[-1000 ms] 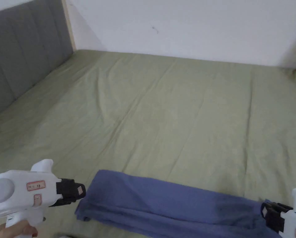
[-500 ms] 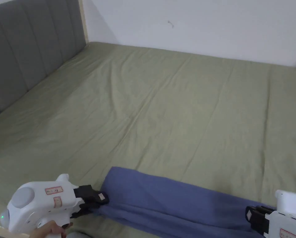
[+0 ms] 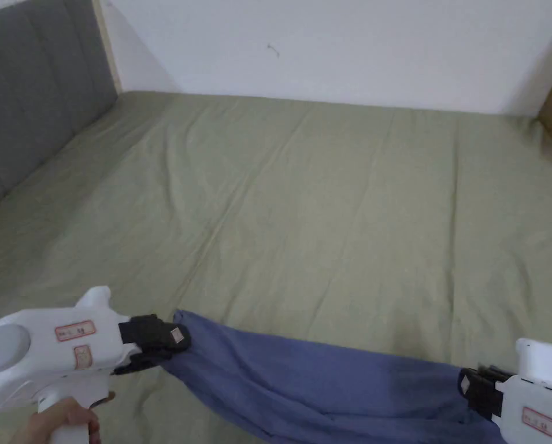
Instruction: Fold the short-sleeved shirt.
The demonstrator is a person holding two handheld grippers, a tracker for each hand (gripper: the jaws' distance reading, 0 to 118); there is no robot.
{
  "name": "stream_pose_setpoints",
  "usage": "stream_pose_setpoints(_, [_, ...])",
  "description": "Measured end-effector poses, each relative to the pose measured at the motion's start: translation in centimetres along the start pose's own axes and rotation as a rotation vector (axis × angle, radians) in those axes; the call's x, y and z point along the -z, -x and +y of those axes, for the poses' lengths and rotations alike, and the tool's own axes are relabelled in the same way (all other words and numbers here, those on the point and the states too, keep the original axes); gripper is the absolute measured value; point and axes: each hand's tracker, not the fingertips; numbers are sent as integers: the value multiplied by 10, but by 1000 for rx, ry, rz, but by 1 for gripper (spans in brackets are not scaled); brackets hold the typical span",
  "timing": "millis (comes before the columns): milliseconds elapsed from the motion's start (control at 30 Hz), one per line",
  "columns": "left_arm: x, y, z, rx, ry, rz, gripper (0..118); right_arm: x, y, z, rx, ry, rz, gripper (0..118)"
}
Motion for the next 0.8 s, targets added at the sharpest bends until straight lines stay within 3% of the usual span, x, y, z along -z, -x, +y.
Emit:
stream_pose_setpoints(133, [21, -96, -8, 281, 16, -44, 5, -15, -24, -4, 70, -29, -29, 0])
stream_pose_setpoints(300, [90, -186, -69, 653, 154, -99, 4, -27, -65, -15, 179, -48, -73, 0])
stream_pose_setpoints(500, [186, -186, -151, 745, 353, -113, 5, -40, -102, -33, 270, -52, -113, 0])
stream_pose_setpoints(567, [206, -180, -172, 798, 404, -18, 7, -43, -110, -37, 286, -49, -127, 0])
stream_pose_setpoints(633, [212, -168, -178, 782, 397, -58, 25, -45, -113, -41, 287, -46, -144, 0])
stream_pose_setpoints(733, [202, -169, -171, 634, 413, -151, 47, -43, -119, -40, 308, -44, -134, 0])
stream_pose_setpoints(767, [198, -170, -166, 630, 418, -167, 65, -43, -117, -39, 307, -48, -137, 0])
stream_pose_setpoints(800, [194, -177, -162, 625, 419, -174, 94, -42, -116, -37, 304, -52, -136, 0])
